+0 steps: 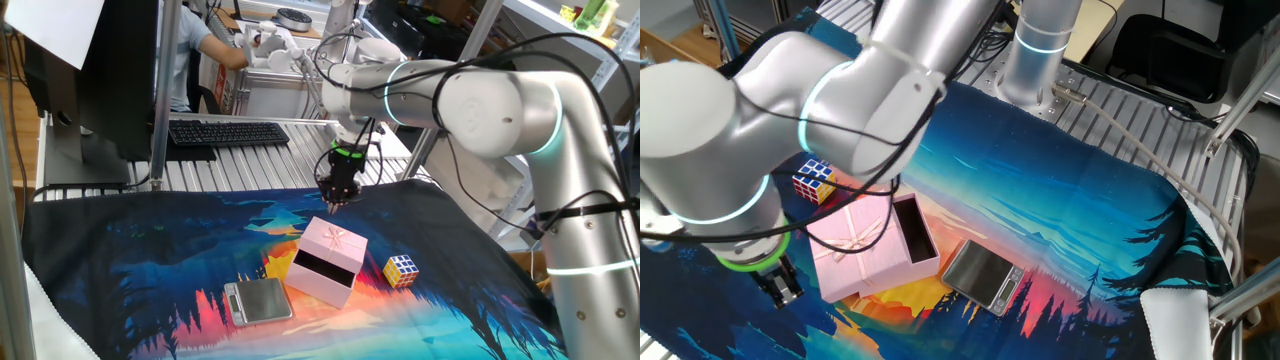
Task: Slide the outer casing onto the gift box
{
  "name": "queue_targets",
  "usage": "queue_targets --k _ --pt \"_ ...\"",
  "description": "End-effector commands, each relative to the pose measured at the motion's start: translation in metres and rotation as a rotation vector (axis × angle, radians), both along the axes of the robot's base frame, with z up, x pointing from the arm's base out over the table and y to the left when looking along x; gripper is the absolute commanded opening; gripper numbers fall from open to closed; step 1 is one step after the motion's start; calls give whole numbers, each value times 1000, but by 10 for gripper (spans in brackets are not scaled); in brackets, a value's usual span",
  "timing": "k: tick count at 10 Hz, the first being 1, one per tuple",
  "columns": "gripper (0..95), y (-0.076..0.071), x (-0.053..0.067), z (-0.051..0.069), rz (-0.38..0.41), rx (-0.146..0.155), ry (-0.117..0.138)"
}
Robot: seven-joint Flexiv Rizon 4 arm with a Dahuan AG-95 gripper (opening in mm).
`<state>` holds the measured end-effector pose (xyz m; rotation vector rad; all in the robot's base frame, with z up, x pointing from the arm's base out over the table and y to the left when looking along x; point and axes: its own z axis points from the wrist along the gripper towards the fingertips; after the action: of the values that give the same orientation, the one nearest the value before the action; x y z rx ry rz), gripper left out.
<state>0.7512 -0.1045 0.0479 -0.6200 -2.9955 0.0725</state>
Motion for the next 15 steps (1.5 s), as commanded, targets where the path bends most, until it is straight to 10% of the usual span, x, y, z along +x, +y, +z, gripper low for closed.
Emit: queue_targets --k 1,15 --pt "0 1 -10 -6 -14 11 16" --pt "0 -13 -32 -18 -22 -19 30"
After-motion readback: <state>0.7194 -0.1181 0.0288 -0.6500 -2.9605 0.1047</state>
